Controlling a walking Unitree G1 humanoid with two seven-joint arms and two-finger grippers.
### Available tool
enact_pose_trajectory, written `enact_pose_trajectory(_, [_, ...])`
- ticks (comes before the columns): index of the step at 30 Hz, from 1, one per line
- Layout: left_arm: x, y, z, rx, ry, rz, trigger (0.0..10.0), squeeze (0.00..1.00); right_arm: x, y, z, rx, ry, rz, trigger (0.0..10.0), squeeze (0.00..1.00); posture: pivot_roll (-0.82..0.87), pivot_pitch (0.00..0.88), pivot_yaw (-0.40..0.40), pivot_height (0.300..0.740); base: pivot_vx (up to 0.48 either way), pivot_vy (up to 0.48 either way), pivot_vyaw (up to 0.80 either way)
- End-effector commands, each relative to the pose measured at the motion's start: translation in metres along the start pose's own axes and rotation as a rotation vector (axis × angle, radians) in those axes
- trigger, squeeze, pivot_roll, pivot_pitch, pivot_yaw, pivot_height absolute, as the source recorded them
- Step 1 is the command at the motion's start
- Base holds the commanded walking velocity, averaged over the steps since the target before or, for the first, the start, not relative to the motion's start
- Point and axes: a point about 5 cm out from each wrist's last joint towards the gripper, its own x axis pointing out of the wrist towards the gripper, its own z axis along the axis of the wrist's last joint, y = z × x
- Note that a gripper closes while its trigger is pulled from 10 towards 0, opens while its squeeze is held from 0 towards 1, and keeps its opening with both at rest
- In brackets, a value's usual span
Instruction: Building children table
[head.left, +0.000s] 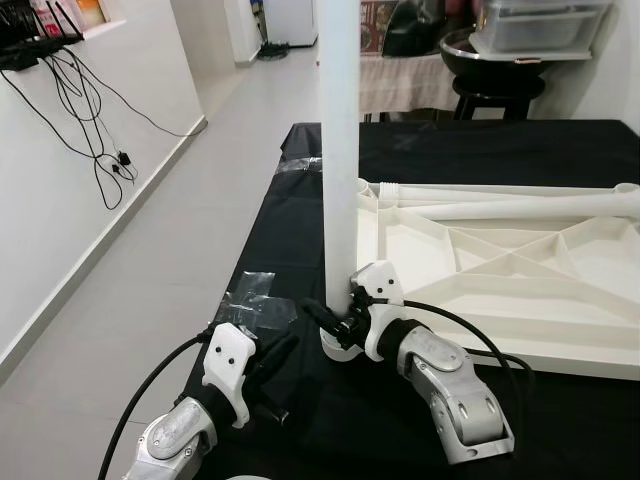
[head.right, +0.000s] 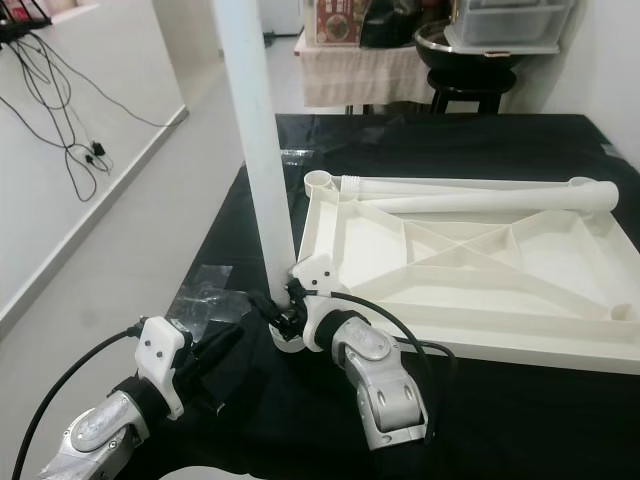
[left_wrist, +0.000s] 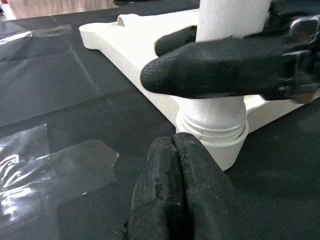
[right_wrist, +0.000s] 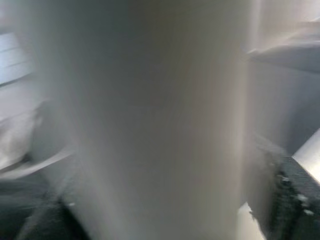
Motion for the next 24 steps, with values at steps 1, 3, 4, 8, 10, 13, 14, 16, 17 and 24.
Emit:
enact_pose_trajectory(1, [-0.003,0.003,-0.003,0.007,0.018,0.011,10.0,0.00,0.002,0.003,0.006,-0.011,-0.027,0.104,10.0,1.00,0.00,0.106,0.061,0.740,0.000,0.000,0.00])
enact_pose_trajectory(3, [-0.003,0.002,-0.003,0.006,0.021,0.008,10.0,0.00,-0.002,0.003,0.009,-0.071,-0.001,0.279,10.0,0.10,0.00,0.103,0.063,0.740,0.000,0.000,0.00])
enact_pose_trajectory(4, [-0.003,0.002,-0.003,0.006,0.021,0.008,10.0,0.00,-0.002,0.003,0.009,-0.071,-0.001,0.279,10.0,0.10,0.00,0.103,0.063,0.740,0.000,0.000,0.00])
enact_pose_trajectory(8, [-0.003,0.002,-0.004,0.006,0.022,0.007,10.0,0.00,-0.003,0.000,0.010,-0.085,0.017,0.323,10.0,0.00,0.01,0.103,0.059,0.740,0.000,0.000,0.00])
enact_pose_trajectory(10, [-0.003,0.001,-0.004,0.005,0.022,0.006,10.0,0.00,-0.003,-0.005,0.011,-0.101,0.037,0.362,10.0,0.00,0.01,0.101,0.059,0.740,0.000,0.000,0.00])
enact_pose_trajectory(13, [-0.004,-0.001,-0.004,0.003,0.026,0.002,10.0,0.00,0.000,-0.025,0.012,-0.093,0.074,0.385,10.0,0.00,0.02,0.101,0.059,0.740,0.000,0.000,0.00])
enact_pose_trajectory(14, [-0.005,-0.003,-0.004,0.004,0.031,-0.011,10.0,0.00,0.001,-0.032,0.013,-0.086,0.083,0.384,10.0,0.00,0.02,0.098,0.059,0.740,0.000,0.000,0.00])
enact_pose_trajectory(16, [-0.006,-0.005,-0.005,0.006,0.035,-0.022,10.0,0.00,0.002,-0.038,0.013,-0.071,0.089,0.374,2.5,0.00,0.02,0.097,0.064,0.740,0.000,0.000,0.00])
enact_pose_trajectory(17, [-0.006,-0.005,-0.005,0.006,0.035,-0.022,10.0,0.00,0.002,-0.038,0.013,-0.071,0.089,0.374,2.5,0.00,0.02,0.097,0.064,0.740,0.000,0.000,0.00])
enact_pose_trajectory(24, [-0.015,-0.011,-0.005,0.015,0.064,-0.028,10.0,0.00,-0.004,-0.049,0.001,-0.060,0.122,0.296,0.0,0.00,0.01,0.099,0.067,0.740,0.000,0.000,0.00])
